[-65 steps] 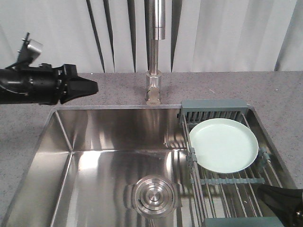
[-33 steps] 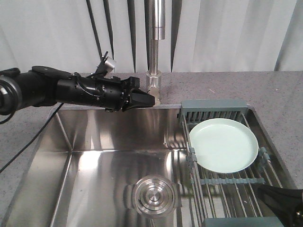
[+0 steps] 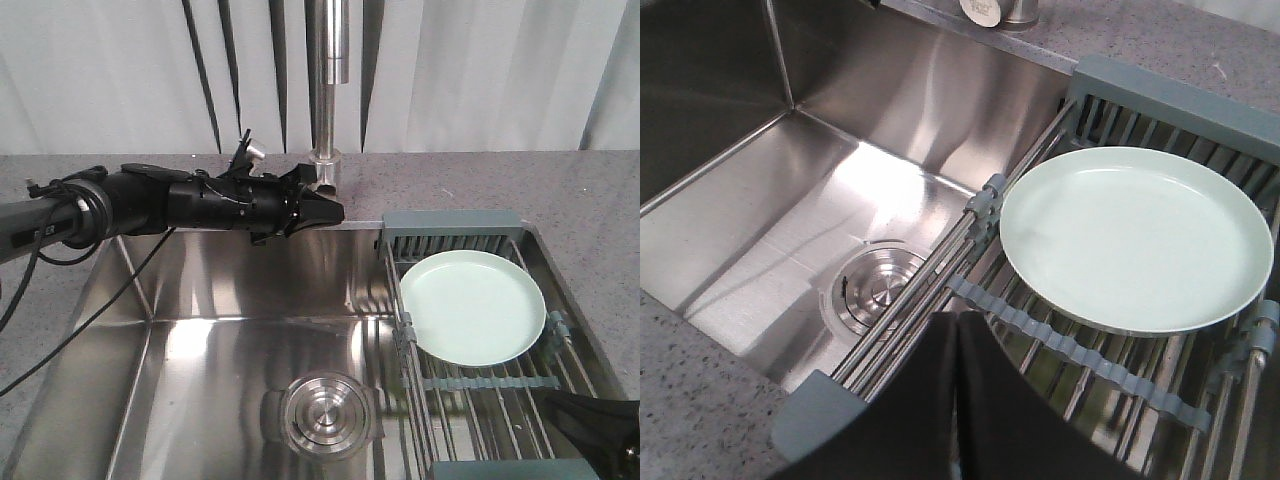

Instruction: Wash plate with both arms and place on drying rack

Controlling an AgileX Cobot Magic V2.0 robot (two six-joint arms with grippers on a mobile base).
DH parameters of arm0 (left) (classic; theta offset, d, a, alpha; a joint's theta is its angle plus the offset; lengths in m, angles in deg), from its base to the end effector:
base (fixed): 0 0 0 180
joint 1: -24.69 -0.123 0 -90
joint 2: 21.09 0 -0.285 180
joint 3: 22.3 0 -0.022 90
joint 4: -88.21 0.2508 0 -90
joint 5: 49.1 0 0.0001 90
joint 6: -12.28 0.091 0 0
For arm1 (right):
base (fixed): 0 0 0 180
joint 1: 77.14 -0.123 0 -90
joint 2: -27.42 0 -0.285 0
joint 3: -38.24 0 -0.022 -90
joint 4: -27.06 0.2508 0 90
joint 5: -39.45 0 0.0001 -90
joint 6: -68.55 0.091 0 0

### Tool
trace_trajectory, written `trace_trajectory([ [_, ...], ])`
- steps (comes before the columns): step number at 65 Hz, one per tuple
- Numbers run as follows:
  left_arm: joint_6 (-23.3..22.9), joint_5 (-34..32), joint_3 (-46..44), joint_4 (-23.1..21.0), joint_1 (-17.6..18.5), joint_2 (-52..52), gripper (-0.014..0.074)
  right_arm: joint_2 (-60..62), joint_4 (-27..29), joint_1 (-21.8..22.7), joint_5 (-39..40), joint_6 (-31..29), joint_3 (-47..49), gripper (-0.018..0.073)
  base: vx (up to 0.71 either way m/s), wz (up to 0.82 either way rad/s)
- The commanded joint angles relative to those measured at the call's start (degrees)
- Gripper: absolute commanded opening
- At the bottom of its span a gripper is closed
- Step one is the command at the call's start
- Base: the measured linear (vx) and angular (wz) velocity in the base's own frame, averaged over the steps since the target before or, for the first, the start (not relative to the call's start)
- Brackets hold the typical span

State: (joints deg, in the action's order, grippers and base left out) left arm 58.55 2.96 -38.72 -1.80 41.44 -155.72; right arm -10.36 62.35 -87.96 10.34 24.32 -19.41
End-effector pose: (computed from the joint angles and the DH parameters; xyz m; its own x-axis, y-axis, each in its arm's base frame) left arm 0.4398 -0.2074 0.2003 -0.9096 -0.1702 -0.3790 0.2960 0.3748 -0.8786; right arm 0.0955 0.0444 0.2522 -0.3868 -0.2854 -0.8769 -0.5155 0.8554 -0.0510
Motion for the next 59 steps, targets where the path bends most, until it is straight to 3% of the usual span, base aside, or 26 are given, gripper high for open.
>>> trace_trajectory([
  [1,-1.5,0.9,-3.6,-4.0,0.3,2.2,-0.0006,-0.1,1.0,0.2,2.6,-0.4,1.7,-0.0008,0.0,0.0],
  [17,-2.5,-1.6,-6.3,-4.3,0.3,0.8,-0.0006,-0.1,1.0,0.2,2.6,-0.4,1.7,-0.0008,0.0,0.0],
  [34,-2.1,-4.5,-6.3,-8.8,0.0,0.3,-0.0006,-0.1,1.0,0.2,2.6,-0.4,1.7,-0.0008,0.0,0.0],
  [47,0.8,-4.6,-6.3,-13.1,0.0,0.3,-0.0006,-0.1,1.0,0.2,2.6,-0.4,1.7,-0.0008,0.0,0.0],
  [59,0.8,-5.1,-6.3,-13.0,0.0,0.3,-0.0006,-0.1,1.0,0.2,2.5,-0.4,1.7,-0.0008,0.0,0.0],
])
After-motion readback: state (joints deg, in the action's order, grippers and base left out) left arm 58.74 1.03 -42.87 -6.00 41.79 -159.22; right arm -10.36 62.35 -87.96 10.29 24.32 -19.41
